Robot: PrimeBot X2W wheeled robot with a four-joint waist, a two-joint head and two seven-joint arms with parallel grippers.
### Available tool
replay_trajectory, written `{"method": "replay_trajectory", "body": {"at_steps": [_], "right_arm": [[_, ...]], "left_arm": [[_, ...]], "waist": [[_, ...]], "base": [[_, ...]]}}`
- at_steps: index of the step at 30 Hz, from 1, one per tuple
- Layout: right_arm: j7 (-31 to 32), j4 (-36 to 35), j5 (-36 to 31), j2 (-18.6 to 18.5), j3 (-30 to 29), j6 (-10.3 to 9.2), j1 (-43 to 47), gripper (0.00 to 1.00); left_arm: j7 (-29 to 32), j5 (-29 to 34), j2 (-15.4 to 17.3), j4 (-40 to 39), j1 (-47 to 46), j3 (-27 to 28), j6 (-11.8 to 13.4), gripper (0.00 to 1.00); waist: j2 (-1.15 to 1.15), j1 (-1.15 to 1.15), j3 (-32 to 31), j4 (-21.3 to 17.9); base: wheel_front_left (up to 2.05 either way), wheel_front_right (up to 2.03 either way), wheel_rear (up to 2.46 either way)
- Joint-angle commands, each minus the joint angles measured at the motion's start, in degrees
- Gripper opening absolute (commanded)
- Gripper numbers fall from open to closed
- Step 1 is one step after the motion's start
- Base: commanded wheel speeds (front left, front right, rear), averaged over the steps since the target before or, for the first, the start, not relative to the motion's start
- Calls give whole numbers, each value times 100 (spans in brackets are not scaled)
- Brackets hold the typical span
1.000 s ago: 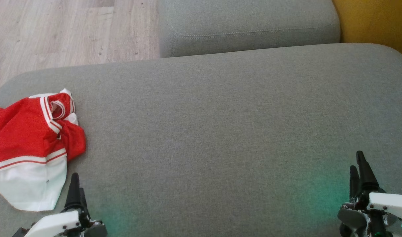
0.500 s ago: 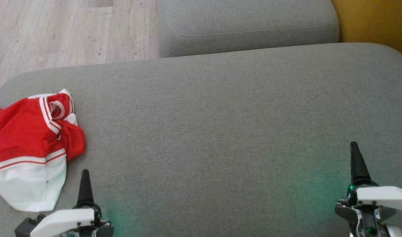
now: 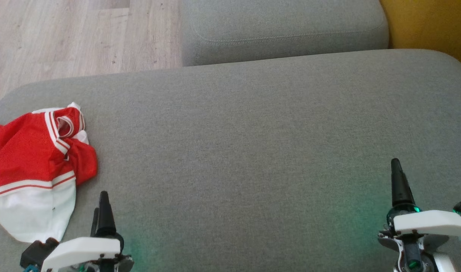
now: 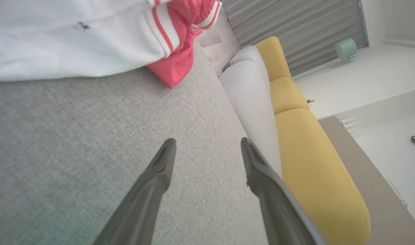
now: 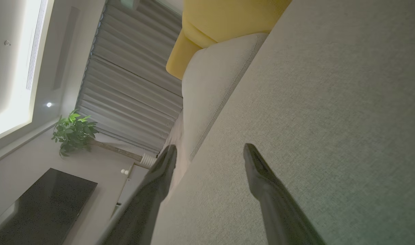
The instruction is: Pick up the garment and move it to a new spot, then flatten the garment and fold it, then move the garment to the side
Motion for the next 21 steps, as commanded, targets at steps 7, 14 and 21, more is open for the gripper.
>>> {"method": "replay_trajectory", "body": {"at_steps": [7,14,21], "right_arm": [[-185,-299,-656,-79,196,18,-150,100],[-304,-345,-1119,-113,345,20,-158,100],[-422,-372,-1632,-153,461,23,-168,100]], "left_arm": [[-183,662,91,-275,-276,-24,29,100],[-301,1228,115,-286,-277,-93,38,100],[-419,1759,142,-314,-276,-133,42,100]], "waist": [[0,0,6,4],[0,0,3,7],[0,0,-5,6]], "base": [[0,0,0],[0,0,0],[0,0,0]]}}
